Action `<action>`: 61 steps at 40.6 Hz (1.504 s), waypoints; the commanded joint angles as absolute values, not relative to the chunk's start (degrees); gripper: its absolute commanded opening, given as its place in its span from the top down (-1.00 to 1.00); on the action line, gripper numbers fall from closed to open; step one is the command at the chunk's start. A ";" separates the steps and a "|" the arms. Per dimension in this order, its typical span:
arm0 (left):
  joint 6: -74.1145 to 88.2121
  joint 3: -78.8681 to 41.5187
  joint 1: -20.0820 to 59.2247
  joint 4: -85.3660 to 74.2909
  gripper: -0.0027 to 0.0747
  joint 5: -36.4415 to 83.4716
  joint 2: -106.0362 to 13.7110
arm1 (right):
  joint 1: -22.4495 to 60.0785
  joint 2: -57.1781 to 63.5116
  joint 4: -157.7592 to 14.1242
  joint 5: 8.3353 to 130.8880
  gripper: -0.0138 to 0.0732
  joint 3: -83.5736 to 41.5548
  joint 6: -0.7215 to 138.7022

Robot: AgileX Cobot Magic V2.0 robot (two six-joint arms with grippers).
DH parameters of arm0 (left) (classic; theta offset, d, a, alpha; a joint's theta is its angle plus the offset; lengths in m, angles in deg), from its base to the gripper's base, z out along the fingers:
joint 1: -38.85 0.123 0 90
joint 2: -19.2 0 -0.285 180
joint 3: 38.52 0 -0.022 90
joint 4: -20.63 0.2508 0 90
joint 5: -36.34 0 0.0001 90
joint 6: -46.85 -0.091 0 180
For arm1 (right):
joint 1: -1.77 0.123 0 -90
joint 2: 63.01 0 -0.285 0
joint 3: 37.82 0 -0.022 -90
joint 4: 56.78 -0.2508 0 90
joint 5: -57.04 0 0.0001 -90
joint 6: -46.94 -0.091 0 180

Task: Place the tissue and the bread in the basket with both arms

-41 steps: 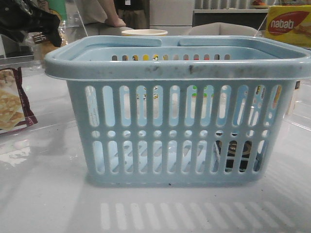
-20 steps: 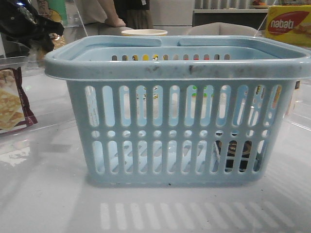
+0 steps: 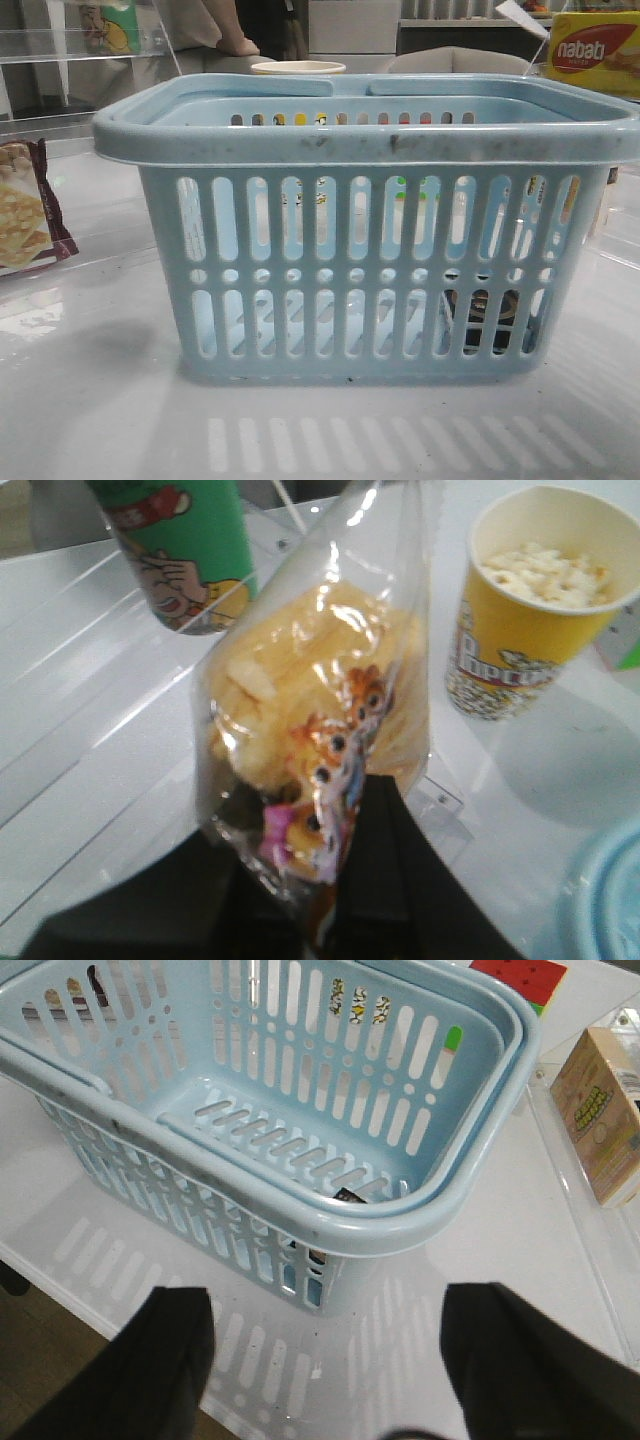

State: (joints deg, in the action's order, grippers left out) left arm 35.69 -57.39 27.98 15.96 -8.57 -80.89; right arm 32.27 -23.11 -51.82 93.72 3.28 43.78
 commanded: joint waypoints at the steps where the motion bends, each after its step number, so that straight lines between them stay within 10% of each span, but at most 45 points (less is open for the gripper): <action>1: 34.45 -59.28 24.68 15.02 0.70 -9.95 -75.14 | 32.19 -23.14 -50.79 89.78 -0.65 1.79 43.89; 19: 32.93 -53.31 3.28 10.03 0.68 -9.37 -78.12 | 32.19 -23.14 -50.79 89.82 -0.65 1.79 43.89; 31: 32.93 -53.02 -0.69 10.03 -0.35 -6.80 -84.25 | 32.19 -23.14 -50.79 89.92 -0.65 1.79 43.89; 61: 33.16 -23.99 -1.25 10.23 -0.33 -4.06 -52.70 | 32.19 -23.14 -50.79 90.13 -0.65 1.79 43.89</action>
